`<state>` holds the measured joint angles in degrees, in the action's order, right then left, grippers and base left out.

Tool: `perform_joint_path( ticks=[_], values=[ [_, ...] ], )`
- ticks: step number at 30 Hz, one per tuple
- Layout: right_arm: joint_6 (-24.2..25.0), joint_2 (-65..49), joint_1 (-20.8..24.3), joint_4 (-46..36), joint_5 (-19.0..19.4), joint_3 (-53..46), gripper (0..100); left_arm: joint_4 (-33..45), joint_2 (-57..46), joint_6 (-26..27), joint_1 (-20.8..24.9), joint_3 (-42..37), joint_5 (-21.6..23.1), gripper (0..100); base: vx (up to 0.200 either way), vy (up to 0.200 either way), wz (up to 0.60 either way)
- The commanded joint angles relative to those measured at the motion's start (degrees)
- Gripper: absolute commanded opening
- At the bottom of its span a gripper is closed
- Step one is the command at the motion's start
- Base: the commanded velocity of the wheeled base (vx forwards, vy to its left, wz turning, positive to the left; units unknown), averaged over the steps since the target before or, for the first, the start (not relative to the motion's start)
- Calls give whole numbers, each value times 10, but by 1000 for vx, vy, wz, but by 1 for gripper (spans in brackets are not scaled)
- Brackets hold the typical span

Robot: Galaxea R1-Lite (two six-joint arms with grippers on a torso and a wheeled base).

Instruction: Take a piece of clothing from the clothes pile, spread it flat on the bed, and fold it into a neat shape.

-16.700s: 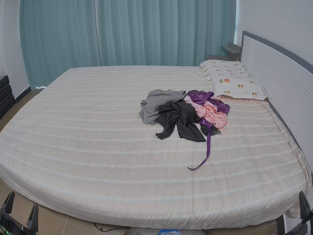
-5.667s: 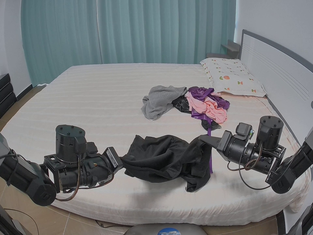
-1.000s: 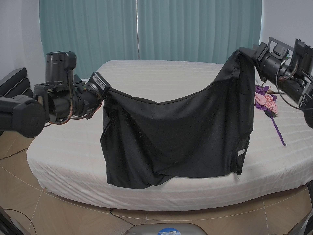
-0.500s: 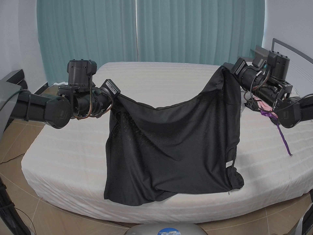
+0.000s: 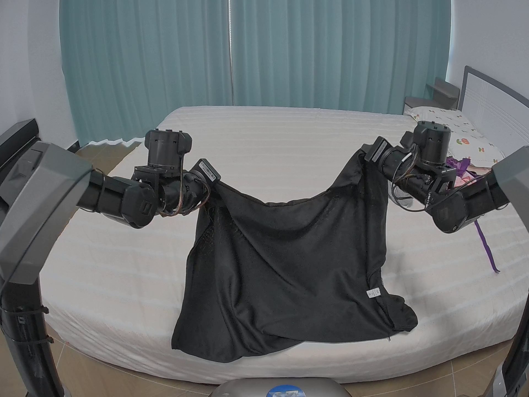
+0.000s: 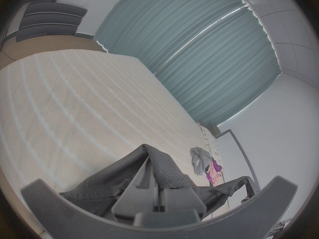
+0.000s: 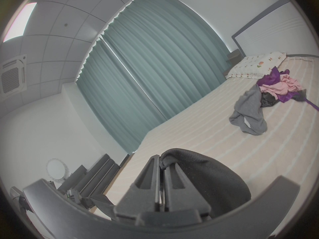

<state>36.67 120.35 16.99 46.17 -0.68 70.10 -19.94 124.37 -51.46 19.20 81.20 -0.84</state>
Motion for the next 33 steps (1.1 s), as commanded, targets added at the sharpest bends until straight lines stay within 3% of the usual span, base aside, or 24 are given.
perform_joint_path(
  ticks=[1,4,5,7,8,16,21,23,26,33],
  values=[
    [0,77,1,10,-13,7,0,-1,74,-1,1,36,-4,0,0,0,0],
    [1,111,-2,11,-13,16,0,0,96,-1,0,48,-2,0,0,0,0],
    [1,111,-2,11,-13,16,0,0,96,-1,0,48,-2,100,0,0,0],
    [1,148,-7,11,-14,28,0,1,119,-1,0,60,-1,100,0,0,0],
    [1,160,-8,11,-13,28,100,2,127,-1,0,62,-1,100,0,0,0],
    [9,209,-33,-23,-3,39,100,17,158,0,-7,63,-29,100,0,0,0],
    [33,189,-69,-20,-4,33,100,115,143,-5,-31,60,-25,100,0,0,0],
    [53,171,-76,-18,4,16,100,154,135,-8,-37,58,-11,100,0,0,0],
    [30,152,-78,-40,41,-30,100,199,126,-8,-38,53,25,100,0,0,0],
    [-12,137,-78,-56,48,-97,100,217,82,-1,-38,-6,77,100,0,0,0]
  ],
)
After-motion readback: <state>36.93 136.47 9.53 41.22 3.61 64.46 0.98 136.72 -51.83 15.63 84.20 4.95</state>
